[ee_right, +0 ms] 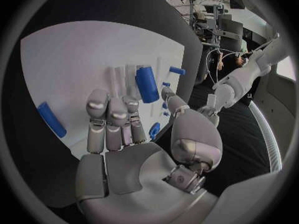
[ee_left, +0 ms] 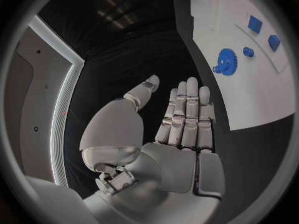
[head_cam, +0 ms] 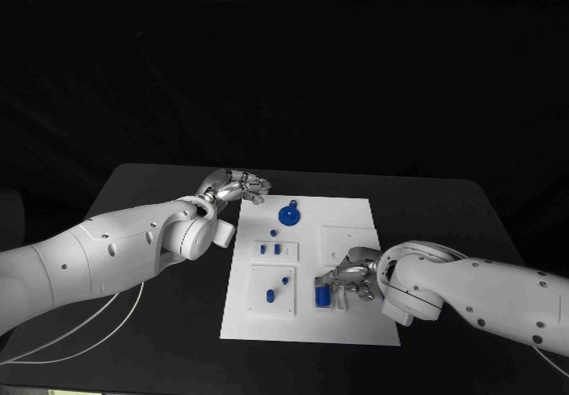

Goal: Assemble the parts on the task board

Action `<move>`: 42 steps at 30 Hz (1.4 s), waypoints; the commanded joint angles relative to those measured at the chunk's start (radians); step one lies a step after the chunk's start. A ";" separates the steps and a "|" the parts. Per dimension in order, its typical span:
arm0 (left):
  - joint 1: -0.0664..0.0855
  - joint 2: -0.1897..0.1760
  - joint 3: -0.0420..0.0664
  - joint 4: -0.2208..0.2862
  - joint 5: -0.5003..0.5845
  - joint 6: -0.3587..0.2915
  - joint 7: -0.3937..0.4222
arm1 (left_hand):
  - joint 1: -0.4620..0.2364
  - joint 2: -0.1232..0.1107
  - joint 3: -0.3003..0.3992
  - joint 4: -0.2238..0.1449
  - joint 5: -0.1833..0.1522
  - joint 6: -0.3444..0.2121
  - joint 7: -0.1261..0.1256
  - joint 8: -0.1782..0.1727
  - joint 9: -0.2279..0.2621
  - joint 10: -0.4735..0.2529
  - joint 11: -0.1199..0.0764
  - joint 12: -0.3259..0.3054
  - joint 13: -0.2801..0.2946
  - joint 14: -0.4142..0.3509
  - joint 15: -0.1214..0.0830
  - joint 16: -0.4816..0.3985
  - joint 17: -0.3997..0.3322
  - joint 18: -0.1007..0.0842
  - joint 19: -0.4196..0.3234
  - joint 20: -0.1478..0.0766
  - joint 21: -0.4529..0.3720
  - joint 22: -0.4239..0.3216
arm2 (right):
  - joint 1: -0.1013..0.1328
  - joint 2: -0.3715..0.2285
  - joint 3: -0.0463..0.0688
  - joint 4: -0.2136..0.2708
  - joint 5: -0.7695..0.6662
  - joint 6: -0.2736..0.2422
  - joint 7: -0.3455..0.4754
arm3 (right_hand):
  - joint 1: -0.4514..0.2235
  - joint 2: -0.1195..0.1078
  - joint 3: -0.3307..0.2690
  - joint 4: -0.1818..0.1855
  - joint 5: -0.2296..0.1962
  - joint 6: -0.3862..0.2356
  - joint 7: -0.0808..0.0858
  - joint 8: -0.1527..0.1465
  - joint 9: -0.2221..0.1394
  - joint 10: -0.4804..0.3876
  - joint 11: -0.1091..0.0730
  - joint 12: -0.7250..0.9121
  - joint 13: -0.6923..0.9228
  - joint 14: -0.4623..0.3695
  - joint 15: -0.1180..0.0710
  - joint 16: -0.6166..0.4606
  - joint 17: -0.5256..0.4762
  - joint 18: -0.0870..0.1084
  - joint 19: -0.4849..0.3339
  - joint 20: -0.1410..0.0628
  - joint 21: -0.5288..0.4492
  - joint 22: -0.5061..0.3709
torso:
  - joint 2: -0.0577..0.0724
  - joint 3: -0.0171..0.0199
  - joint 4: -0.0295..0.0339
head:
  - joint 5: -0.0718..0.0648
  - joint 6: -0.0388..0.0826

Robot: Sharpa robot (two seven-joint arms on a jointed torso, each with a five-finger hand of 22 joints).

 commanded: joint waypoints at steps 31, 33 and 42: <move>0.001 -0.002 0.001 0.001 0.005 0.014 0.007 | -0.006 0.005 -0.008 0.001 0.000 -0.007 0.001 0.005 -0.003 -0.006 -0.001 -0.003 -0.002 0.007 0.004 -0.007 0.004 0.003 0.002 0.004 -0.006 0.002 | -0.004 -0.098 0.000 0.089 -0.270 -0.104 0.263 | 0.149 0.004 0.059 -0.084 -0.002 -0.018 0.006 -0.025 -0.010 0.003 0.009 -0.016 0.015 0.004 0.005 -0.018 0.005 0.079 0.011 -0.010 -0.013 0.009 | 0.000 0.0006 -0.0001 | 0.000 0.008; 0.001 -0.003 0.001 0.001 0.005 0.014 0.007 | -0.006 0.005 -0.008 0.002 0.000 -0.007 0.001 0.005 -0.003 -0.006 -0.001 -0.003 -0.002 0.007 0.004 -0.007 0.005 0.003 0.003 0.004 -0.007 0.002 | -0.004 -0.106 0.000 0.091 -0.326 -0.123 0.307 | 0.194 -0.005 0.078 -0.092 -0.003 -0.017 0.006 -0.025 -0.010 0.003 0.009 -0.016 0.016 0.004 0.006 -0.019 0.005 0.079 0.011 -0.011 -0.014 0.009 | 0.000 0.0009 -0.0004 | 0.001 0.009; 0.001 -0.005 0.001 -0.003 0.005 0.015 0.008 | -0.006 0.005 -0.008 0.001 0.000 -0.007 0.001 0.005 -0.003 -0.006 -0.001 -0.003 -0.002 0.007 0.003 -0.007 0.005 0.003 0.003 0.004 -0.007 0.002 | -0.004 -0.124 -0.001 0.084 -0.644 -0.209 0.606 | 0.483 -0.083 0.256 -0.094 -0.005 -0.106 0.042 -0.068 -0.021 -0.032 0.043 -0.009 0.034 -0.025 0.038 -0.041 0.005 0.078 -0.021 0.006 -0.040 0.005 | 0.000 0.0011 -0.0013 | 0.002 0.008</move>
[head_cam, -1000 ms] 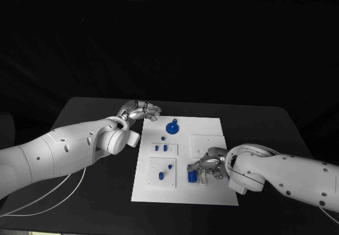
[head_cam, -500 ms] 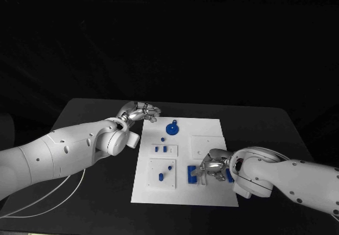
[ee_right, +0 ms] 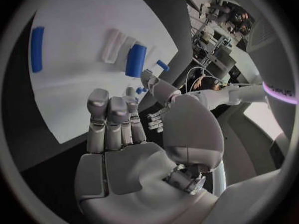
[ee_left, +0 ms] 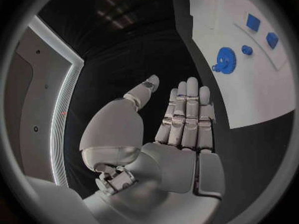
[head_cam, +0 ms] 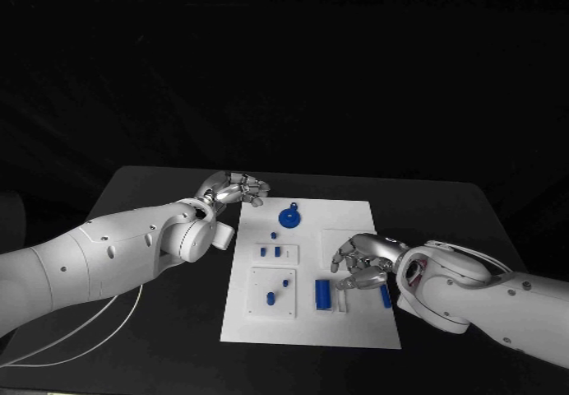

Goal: Assemble the parts on the task board

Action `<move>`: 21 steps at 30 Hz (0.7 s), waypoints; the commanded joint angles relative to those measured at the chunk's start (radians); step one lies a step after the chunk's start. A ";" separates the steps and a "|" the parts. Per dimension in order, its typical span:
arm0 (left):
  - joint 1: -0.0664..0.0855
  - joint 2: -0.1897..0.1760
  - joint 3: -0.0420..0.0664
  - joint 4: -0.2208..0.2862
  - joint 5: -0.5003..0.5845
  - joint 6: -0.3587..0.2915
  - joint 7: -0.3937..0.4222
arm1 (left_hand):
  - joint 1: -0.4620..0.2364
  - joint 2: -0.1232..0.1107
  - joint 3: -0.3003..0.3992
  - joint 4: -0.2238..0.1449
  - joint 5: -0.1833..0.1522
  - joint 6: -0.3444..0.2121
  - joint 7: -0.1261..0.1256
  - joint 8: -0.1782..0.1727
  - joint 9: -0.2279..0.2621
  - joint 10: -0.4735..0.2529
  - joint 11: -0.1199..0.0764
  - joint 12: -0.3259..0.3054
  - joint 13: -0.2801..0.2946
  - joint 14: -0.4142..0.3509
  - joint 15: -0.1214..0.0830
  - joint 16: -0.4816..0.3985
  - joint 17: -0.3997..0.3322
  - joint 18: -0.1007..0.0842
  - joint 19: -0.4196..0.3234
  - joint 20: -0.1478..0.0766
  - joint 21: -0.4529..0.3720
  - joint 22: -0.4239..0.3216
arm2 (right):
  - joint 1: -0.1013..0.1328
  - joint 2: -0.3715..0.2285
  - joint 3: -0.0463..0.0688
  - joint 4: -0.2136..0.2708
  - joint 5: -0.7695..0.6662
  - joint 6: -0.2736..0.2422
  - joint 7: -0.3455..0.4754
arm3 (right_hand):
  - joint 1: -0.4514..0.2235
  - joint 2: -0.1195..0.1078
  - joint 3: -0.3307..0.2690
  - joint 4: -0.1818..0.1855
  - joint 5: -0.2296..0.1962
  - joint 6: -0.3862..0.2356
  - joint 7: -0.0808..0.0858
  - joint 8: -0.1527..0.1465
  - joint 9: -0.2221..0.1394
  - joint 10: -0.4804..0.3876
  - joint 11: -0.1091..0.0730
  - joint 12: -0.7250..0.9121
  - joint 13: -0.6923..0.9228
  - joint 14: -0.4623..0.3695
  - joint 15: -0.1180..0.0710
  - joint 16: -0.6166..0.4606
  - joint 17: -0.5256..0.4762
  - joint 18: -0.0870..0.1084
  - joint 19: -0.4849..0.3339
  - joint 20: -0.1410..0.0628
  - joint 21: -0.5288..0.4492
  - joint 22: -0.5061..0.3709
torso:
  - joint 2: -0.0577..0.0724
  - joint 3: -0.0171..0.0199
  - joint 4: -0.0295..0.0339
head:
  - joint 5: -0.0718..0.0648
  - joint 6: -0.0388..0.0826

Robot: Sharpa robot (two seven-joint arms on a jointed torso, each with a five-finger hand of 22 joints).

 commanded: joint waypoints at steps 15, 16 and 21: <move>0.000 0.001 0.001 -0.004 0.007 0.019 0.009 | -0.006 0.005 -0.005 -0.002 0.000 -0.007 0.001 0.006 -0.002 -0.005 -0.001 -0.003 -0.001 0.005 0.000 -0.004 0.003 0.003 0.003 0.004 -0.008 0.002 | -0.001 0.049 -0.078 -0.021 -0.533 -0.078 0.244 | 0.156 -0.043 0.068 -0.008 -0.003 -0.156 -0.108 -0.030 -0.006 -0.074 -0.067 0.042 0.031 -0.072 -0.056 0.014 0.045 0.085 -0.074 0.033 0.026 0.025 | 0.001 -0.0001 0.0011 | -0.003 -0.005; 0.000 0.001 0.001 -0.004 0.007 0.019 0.009 | -0.006 0.005 -0.005 -0.002 0.000 -0.007 0.001 0.006 -0.002 -0.005 -0.001 -0.003 -0.001 0.005 0.000 -0.004 0.003 0.003 0.003 0.004 -0.008 0.002 | -0.001 0.051 -0.084 -0.024 -0.538 -0.075 0.240 | 0.156 -0.043 0.066 -0.008 -0.004 -0.153 -0.109 -0.028 -0.005 -0.074 -0.067 0.043 0.031 -0.073 -0.056 0.015 0.046 0.085 -0.075 0.033 0.028 0.025 | 0.001 -0.0001 0.0015 | -0.003 -0.006; 0.000 0.001 0.001 -0.005 0.007 0.019 0.009 | -0.006 0.006 -0.005 -0.001 0.000 -0.007 0.001 0.006 -0.002 -0.005 -0.001 -0.002 -0.001 0.005 0.000 -0.005 0.003 0.003 0.003 0.004 -0.008 0.002 | -0.001 0.063 -0.113 -0.039 -0.582 -0.029 0.219 | 0.148 -0.042 0.034 -0.008 -0.005 -0.148 -0.110 -0.017 0.000 -0.077 -0.068 0.055 0.035 -0.079 -0.056 0.020 0.053 0.085 -0.082 0.029 0.036 0.023 | 0.001 -0.0002 0.0014 | -0.002 -0.008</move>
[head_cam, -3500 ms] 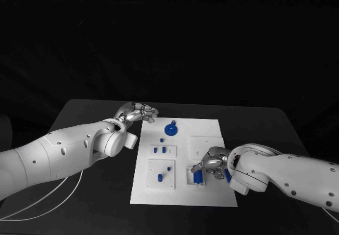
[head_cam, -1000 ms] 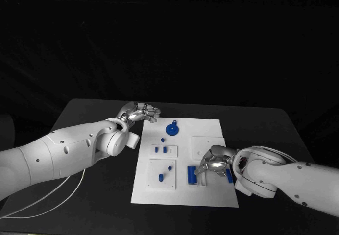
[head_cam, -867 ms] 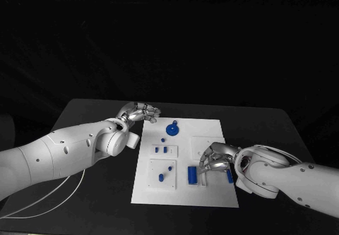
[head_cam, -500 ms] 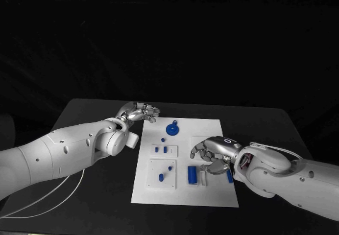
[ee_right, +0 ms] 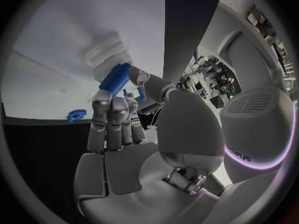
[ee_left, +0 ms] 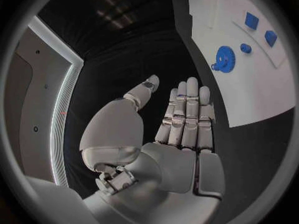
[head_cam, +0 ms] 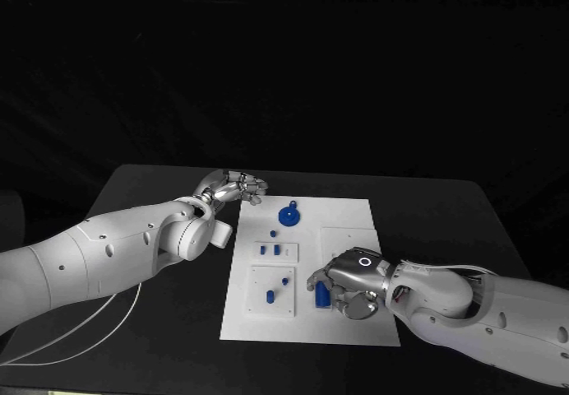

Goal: Assemble the parts on the task board

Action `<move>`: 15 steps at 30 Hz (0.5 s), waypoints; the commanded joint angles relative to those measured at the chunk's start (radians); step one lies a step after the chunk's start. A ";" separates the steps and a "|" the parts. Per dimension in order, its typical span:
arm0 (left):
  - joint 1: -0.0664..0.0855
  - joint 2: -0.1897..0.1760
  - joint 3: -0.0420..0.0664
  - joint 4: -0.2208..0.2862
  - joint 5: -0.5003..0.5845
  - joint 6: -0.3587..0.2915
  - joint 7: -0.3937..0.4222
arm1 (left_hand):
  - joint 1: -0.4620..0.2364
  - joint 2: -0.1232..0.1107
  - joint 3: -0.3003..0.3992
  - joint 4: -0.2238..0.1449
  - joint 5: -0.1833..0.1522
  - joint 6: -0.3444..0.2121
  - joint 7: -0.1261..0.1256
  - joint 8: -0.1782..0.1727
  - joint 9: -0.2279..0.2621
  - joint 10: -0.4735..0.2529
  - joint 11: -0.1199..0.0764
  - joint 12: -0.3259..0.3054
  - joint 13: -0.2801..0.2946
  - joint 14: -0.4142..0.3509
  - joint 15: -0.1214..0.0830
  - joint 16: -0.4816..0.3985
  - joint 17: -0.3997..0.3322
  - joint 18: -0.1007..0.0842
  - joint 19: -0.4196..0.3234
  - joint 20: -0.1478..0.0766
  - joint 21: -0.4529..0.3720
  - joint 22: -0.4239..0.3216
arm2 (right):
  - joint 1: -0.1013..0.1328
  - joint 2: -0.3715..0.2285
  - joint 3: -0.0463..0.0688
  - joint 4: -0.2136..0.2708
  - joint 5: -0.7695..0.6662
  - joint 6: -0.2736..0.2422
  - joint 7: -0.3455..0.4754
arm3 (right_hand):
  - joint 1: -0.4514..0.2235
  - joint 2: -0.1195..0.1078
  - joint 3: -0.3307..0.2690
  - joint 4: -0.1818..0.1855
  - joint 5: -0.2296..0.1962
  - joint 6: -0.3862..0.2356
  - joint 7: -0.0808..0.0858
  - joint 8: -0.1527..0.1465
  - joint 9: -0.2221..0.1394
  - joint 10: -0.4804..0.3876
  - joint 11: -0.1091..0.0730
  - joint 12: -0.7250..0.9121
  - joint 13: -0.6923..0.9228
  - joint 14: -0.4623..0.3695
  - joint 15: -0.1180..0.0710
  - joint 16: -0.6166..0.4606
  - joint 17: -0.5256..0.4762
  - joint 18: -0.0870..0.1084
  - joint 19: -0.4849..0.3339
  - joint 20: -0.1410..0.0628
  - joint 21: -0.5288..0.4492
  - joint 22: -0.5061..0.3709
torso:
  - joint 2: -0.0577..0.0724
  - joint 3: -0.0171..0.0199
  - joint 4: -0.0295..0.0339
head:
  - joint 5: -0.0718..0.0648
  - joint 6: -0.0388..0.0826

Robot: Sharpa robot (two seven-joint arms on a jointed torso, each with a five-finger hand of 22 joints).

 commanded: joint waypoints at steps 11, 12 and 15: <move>0.000 0.001 0.001 0.001 0.006 0.018 0.008 | -0.006 0.007 -0.006 -0.001 0.000 -0.007 0.002 0.006 -0.001 -0.005 -0.001 -0.002 -0.002 0.005 0.000 -0.005 0.002 0.003 0.003 0.004 -0.005 0.002 | 0.000 0.026 -0.013 -0.021 -0.152 -0.007 -0.035 | 0.017 0.001 0.009 0.003 -0.005 0.021 -0.003 0.021 0.007 -0.001 -0.005 0.017 0.000 -0.008 0.003 0.012 0.008 0.007 -0.008 -0.002 0.013 0.021 | 0.000 0.0000 -0.0003 | 0.004 -0.003; 0.000 0.001 0.001 0.001 0.006 0.018 0.007 | -0.006 0.007 -0.006 -0.001 0.000 -0.007 0.002 0.006 -0.001 -0.005 -0.001 -0.002 -0.002 0.005 0.000 -0.005 0.003 0.003 0.003 0.004 -0.005 0.002 | 0.000 0.027 -0.013 -0.020 -0.157 -0.015 -0.038 | 0.018 0.001 0.012 0.003 -0.005 0.023 -0.002 0.023 0.008 0.002 -0.006 0.019 -0.001 -0.007 0.002 0.013 0.009 0.007 -0.007 -0.002 0.014 0.021 | 0.000 0.0005 -0.0004 | 0.005 -0.003; 0.000 0.001 0.001 0.001 0.006 0.019 0.007 | -0.007 0.007 -0.006 -0.001 0.000 -0.008 0.002 0.006 -0.002 -0.005 -0.001 -0.002 -0.002 0.006 0.000 -0.005 0.003 0.003 0.004 0.004 -0.005 0.002 | 0.000 0.030 -0.013 -0.019 -0.174 -0.039 -0.056 | 0.017 0.001 0.020 0.004 -0.005 0.030 0.002 0.029 0.010 0.008 -0.007 0.022 -0.006 -0.004 0.001 0.016 0.011 0.007 -0.003 -0.003 0.019 0.021 | 0.001 0.0005 -0.0009 | 0.007 -0.005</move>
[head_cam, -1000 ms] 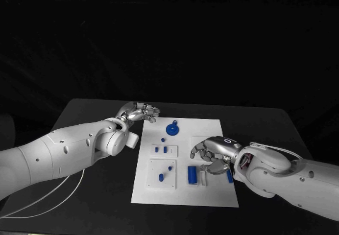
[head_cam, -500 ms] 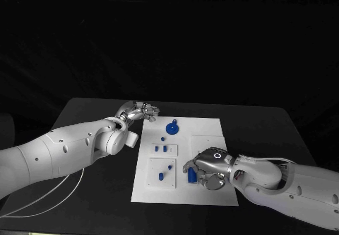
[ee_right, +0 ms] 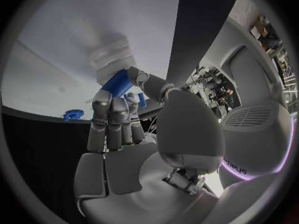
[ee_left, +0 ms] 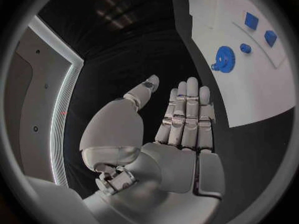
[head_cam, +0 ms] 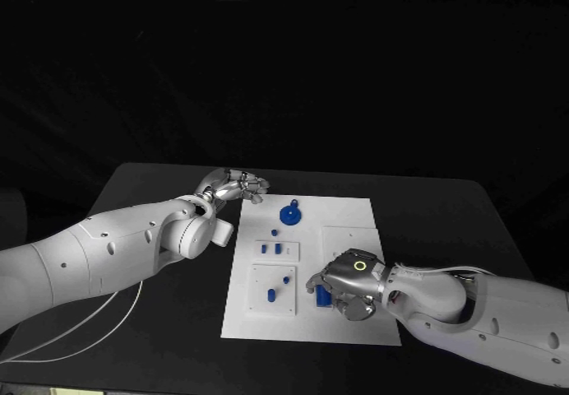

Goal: Assemble the parts on the task board

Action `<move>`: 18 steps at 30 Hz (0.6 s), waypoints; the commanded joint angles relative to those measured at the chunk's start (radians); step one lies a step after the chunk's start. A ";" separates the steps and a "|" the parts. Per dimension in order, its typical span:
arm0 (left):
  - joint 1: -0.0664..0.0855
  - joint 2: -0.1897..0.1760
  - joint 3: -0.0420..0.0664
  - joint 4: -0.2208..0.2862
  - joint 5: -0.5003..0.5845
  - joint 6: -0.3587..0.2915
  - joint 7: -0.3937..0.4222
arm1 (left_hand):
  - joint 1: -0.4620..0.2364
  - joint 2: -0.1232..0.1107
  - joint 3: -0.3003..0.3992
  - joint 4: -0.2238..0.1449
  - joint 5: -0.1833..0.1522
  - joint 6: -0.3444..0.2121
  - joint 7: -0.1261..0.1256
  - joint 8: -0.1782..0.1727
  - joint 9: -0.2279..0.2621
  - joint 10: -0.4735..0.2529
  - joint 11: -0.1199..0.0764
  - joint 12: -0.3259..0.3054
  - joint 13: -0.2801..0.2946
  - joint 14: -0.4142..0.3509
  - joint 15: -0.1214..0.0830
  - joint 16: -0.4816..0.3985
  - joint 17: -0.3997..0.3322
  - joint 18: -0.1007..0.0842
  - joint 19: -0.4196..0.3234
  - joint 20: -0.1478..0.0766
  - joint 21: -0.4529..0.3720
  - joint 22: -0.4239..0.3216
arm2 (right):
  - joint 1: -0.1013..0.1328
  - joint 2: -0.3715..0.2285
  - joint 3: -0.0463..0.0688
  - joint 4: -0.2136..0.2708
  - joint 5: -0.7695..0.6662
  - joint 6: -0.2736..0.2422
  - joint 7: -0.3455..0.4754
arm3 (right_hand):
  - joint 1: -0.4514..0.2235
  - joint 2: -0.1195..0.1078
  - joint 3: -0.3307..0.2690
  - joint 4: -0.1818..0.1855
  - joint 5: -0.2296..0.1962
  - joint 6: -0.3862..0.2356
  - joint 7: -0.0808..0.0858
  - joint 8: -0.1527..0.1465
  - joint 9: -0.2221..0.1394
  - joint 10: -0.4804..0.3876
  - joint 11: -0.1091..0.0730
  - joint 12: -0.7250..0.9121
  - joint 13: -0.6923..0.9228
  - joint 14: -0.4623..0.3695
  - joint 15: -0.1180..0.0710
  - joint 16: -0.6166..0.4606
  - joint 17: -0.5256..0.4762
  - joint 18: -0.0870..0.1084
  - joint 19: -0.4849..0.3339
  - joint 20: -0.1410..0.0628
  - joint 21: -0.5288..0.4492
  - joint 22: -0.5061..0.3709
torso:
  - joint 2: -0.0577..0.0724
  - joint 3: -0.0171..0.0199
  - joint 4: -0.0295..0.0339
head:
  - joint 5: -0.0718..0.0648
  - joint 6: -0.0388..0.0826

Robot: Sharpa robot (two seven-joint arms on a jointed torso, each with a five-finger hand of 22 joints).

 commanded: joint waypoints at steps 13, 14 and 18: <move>0.001 0.002 0.001 0.001 0.006 0.019 0.005 | -0.006 0.007 -0.006 0.000 0.000 -0.008 0.002 0.006 -0.002 -0.005 -0.001 -0.002 -0.002 0.006 0.000 -0.006 0.002 0.003 0.004 0.004 -0.006 0.002 | 0.000 0.014 0.000 -0.020 -0.087 -0.026 -0.050 | 0.002 0.002 0.030 0.000 -0.005 0.045 0.016 0.032 0.009 0.019 -0.010 0.012 -0.026 0.008 -0.006 0.009 0.006 0.008 0.011 -0.007 0.015 0.018 | 0.000 -0.0017 0.0000 | 0.002 -0.006; 0.001 0.003 0.001 0.001 0.006 0.020 0.005 | -0.006 0.007 -0.006 0.000 0.000 -0.008 0.002 0.006 -0.002 -0.005 -0.001 -0.002 -0.002 0.006 0.000 -0.006 0.002 0.003 0.004 0.004 -0.006 0.002 | 0.000 0.019 0.000 -0.026 -0.096 -0.020 -0.054 | 0.001 0.002 0.031 0.000 -0.005 0.048 0.017 0.033 0.010 0.019 -0.010 0.012 -0.027 0.008 -0.006 0.009 0.006 0.008 0.011 -0.007 0.015 0.018 | 0.000 -0.0017 -0.0001 | 0.002 -0.007; 0.001 0.004 0.001 0.001 0.006 0.022 0.004 | -0.006 0.008 -0.006 0.000 0.000 -0.009 0.002 0.006 -0.002 -0.005 -0.001 -0.002 -0.002 0.006 0.000 -0.007 0.003 0.003 0.004 0.004 -0.006 0.002 | 0.000 0.034 0.000 -0.040 -0.105 -0.012 -0.058 | 0.000 0.002 0.035 0.000 -0.005 0.059 0.021 0.040 0.011 0.018 -0.010 0.015 -0.031 0.009 -0.006 0.009 0.007 0.008 0.011 -0.007 0.016 0.018 | 0.000 -0.0016 0.0002 | 0.002 -0.007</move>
